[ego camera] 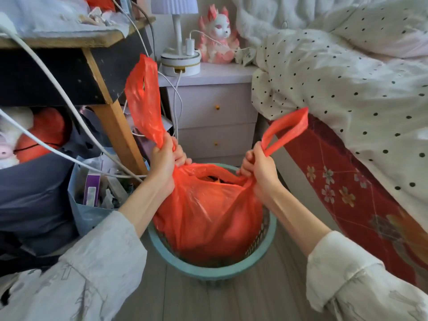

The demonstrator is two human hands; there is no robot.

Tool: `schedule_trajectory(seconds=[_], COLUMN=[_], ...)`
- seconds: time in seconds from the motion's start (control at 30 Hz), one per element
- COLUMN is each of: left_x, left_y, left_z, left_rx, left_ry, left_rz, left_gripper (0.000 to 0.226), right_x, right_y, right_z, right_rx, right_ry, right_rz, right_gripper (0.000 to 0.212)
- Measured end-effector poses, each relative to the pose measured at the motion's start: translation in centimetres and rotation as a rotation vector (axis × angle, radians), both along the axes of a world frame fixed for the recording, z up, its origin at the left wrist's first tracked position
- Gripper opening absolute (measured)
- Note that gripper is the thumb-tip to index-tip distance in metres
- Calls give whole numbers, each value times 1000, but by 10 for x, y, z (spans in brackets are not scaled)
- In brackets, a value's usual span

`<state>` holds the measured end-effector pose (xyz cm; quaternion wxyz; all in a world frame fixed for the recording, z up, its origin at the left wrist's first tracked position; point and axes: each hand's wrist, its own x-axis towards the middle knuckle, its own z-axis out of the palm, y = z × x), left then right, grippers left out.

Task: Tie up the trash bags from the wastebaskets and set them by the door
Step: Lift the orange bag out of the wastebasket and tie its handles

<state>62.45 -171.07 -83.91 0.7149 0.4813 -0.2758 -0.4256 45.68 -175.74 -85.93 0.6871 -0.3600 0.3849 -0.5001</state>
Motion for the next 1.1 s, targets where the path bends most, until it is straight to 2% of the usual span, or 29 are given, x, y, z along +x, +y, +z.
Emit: schedule_trajectory(seconds=[0.13, 0.3, 0.7, 0.83, 1.1], left_x=[2, 17, 86, 105, 119], left_y=[8, 29, 141, 181, 241], left_z=[51, 102, 188, 157, -5], left_rx=[-7, -144, -81, 19, 265], left_ry=[-248, -119, -405, -405, -160], left_rz=[172, 110, 362, 443, 468], left_gripper=[38, 40, 35, 33, 35], right_x=[3, 20, 116, 149, 175], right_y=[-2, 13, 90, 129, 190], right_z=[48, 93, 164, 143, 9], right_rx=[-93, -128, -161, -148, 49], right_ry=[-19, -76, -138, -42, 165], right_rz=[-6, 92, 515, 627, 761], right_gripper=[44, 45, 48, 45, 40])
